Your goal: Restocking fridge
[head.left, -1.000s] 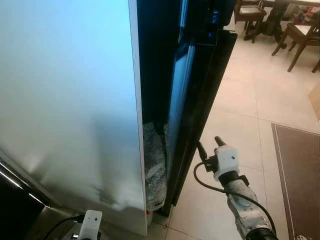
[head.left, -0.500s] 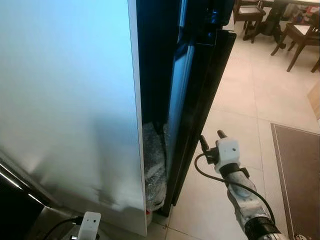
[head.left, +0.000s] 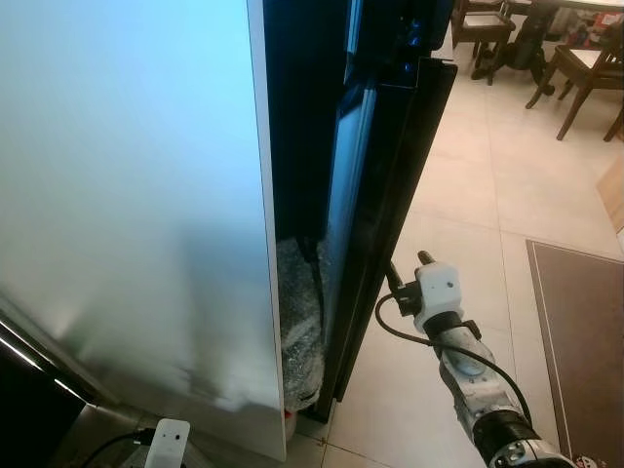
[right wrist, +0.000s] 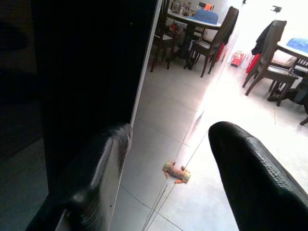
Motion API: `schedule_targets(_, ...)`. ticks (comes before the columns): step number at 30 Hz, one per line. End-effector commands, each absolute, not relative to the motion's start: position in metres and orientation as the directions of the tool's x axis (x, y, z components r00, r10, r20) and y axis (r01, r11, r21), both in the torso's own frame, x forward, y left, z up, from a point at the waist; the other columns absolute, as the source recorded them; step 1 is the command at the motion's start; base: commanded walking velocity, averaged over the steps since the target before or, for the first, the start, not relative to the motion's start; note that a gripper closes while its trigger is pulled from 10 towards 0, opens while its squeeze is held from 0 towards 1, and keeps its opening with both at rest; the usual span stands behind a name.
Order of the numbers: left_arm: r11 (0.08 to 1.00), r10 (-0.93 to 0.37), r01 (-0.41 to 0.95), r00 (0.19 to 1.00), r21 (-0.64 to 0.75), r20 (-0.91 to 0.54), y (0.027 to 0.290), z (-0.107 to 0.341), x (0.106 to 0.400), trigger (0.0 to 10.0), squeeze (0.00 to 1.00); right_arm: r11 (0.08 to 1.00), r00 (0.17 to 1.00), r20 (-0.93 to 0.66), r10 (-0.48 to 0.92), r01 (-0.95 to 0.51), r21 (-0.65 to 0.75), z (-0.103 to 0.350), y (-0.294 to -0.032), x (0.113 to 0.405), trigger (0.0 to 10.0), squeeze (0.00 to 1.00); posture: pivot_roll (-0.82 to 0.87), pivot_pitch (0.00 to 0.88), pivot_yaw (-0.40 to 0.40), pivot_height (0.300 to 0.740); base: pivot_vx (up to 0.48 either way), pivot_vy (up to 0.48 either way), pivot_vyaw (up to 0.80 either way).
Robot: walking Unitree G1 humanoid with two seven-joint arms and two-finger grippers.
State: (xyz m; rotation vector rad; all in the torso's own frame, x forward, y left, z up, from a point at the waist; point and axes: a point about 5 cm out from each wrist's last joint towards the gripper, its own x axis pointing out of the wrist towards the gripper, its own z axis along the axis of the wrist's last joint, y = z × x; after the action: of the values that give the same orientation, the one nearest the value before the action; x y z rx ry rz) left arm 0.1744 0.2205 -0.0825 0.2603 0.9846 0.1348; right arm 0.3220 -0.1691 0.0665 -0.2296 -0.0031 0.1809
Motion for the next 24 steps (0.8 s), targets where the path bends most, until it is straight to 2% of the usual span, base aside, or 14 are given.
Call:
schedule_targets(1, 0.961, 0.231, 0.007, 0.534, 0.277, -0.813, 0.222, -0.085, 0.168, 10.0, 0.0, 0.962, 0.989, -0.004, 0.147, -0.144, -0.231, 0.073, -0.175, 0.328, 10.0, 0.0, -0.13, 0.019, -0.023, 0.74, 0.0, 0.0, 0.0)
schedule_targets(15, 0.96, 0.233, 0.006, 0.527, 0.278, -0.817, 0.224, -0.086, 0.166, 10.0, 0.0, 0.956, 0.999, 0.025, -0.025, 0.032, -0.291, 0.076, -0.204, 0.327, 10.0, 0.0, -0.13, 0.019, -0.023, 0.74, 0.0, 0.0, 0.0)
schedule_targets(24, 0.961, 0.23, 0.011, 0.526, 0.278, -0.819, 0.223, -0.086, 0.165, 10.0, 0.0, 0.919, 0.981, 0.019, -0.192, 0.186, -0.348, 0.063, -0.237, 0.308, 10.0, 0.0, -0.14, 0.023, -0.02, 0.74, 0.0, 0.0, 0.0)
